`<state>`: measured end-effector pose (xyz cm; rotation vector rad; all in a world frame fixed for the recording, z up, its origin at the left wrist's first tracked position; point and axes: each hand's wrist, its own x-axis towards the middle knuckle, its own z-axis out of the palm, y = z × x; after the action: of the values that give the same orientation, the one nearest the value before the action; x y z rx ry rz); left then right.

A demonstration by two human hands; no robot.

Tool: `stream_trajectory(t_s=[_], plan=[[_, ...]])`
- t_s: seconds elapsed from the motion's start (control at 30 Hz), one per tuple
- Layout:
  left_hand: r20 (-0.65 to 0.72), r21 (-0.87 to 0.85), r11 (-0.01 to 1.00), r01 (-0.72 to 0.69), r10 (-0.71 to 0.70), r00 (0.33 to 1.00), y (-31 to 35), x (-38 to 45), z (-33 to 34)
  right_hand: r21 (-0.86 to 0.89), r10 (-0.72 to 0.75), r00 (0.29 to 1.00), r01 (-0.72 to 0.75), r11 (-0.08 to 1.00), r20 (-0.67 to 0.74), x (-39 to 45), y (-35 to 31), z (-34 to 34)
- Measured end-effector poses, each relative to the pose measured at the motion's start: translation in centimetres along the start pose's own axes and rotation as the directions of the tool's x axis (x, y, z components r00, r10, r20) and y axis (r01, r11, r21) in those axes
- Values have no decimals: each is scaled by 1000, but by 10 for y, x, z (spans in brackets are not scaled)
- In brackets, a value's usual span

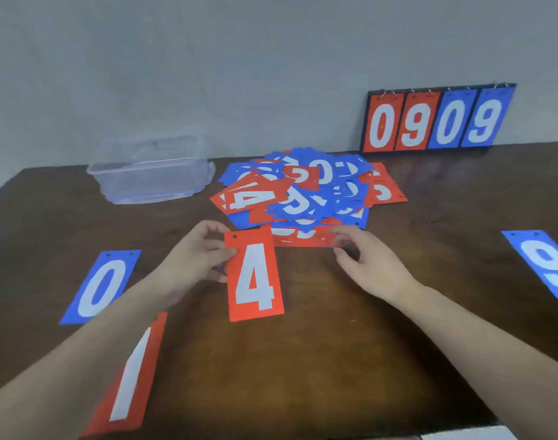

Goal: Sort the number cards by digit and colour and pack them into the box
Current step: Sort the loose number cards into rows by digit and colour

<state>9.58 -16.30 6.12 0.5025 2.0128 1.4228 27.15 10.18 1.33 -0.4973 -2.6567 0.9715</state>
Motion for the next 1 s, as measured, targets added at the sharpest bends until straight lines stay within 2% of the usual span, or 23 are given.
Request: stream_trajectory(t_s=[0.23,0.43,0.6,0.8,1.0], plan=[[180,123,992,-19,-4,984,14,16,63,-8,85,990,-87,996,-114,-37,48,-42],[273,433,892,-128,5,962,11,5,86,-71,-71,995,66,995,-70,-39,53,-39],[213,601,791,-118,-16,977,3,-20,87,-91,-214,976,217,972,48,-36,50,-32],[102,642,765,-50,-21,995,-12,-46,88,-99,-273,957,283,954,103,-37,50,-26],[14,733,673,-103,136,991,-23,-63,88,-70,-288,948,299,952,138,-32,53,-28]])
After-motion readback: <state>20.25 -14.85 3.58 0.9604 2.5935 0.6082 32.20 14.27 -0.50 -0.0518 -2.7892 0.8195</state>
